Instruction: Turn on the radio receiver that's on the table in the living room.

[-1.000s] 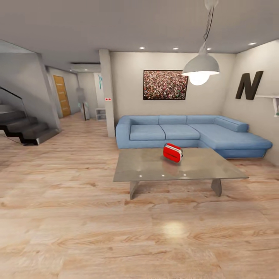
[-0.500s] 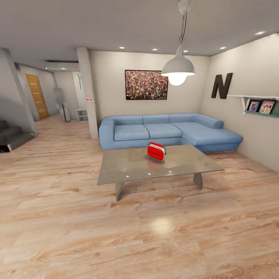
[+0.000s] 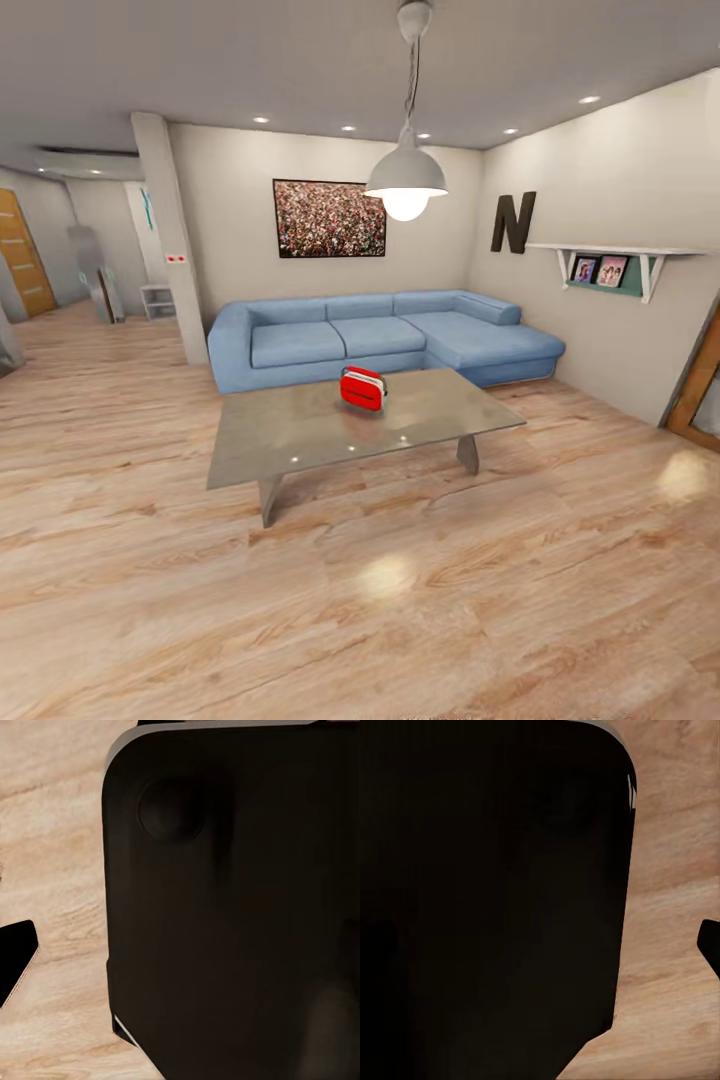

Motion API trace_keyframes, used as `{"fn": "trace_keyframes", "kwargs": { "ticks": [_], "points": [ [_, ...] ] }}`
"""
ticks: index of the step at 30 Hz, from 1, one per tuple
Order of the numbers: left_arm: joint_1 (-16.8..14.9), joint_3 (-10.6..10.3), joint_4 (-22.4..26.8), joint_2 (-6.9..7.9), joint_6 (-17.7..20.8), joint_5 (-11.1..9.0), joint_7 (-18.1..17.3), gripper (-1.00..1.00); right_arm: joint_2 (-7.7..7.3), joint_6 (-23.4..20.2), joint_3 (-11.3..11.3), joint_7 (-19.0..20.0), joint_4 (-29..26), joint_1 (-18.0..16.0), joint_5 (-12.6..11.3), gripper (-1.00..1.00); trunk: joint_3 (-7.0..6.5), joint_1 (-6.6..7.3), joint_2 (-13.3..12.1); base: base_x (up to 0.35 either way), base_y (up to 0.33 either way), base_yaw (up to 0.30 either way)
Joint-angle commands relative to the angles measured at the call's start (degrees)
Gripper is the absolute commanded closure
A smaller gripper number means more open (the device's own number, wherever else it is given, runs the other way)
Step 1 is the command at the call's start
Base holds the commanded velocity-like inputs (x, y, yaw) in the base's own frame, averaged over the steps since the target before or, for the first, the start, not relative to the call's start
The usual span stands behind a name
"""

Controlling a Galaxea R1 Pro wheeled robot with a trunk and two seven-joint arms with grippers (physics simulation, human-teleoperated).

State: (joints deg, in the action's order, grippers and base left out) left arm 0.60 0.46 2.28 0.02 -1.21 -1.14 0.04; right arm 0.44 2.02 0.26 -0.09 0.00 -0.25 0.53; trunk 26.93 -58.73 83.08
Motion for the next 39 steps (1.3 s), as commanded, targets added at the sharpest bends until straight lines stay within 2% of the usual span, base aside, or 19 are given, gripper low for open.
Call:
{"fn": "trace_keyframes", "kwargs": {
  "ticks": [1,12,23,39],
  "points": [
    [0.0,0.0,0.0,0.01,0.0,0.0,0.0,-1.00,0.00,0.0,0.0,0.0,0.0,0.0,0.0,-1.00,0.00,0.00,0.0,0.000,0.000,-0.285],
    [0.0,0.1,0.0,-0.10,0.0,0.0,-0.1,-1.00,0.00,0.0,0.0,0.0,0.0,0.0,0.0,-1.00,0.00,0.00,0.0,0.000,0.000,-0.278],
    [0.0,0.0,0.0,-0.07,0.1,0.0,0.0,-1.00,0.00,-0.1,0.0,0.0,0.0,0.0,0.0,-1.00,0.00,0.00,0.0,0.002,0.000,-0.038],
    [0.0,0.0,0.0,0.07,0.2,0.0,-0.1,-1.00,-0.11,-0.2,0.1,0.0,0.0,0.0,0.2,-1.00,0.00,0.00,0.0,0.286,0.000,0.000]
  ]
}}
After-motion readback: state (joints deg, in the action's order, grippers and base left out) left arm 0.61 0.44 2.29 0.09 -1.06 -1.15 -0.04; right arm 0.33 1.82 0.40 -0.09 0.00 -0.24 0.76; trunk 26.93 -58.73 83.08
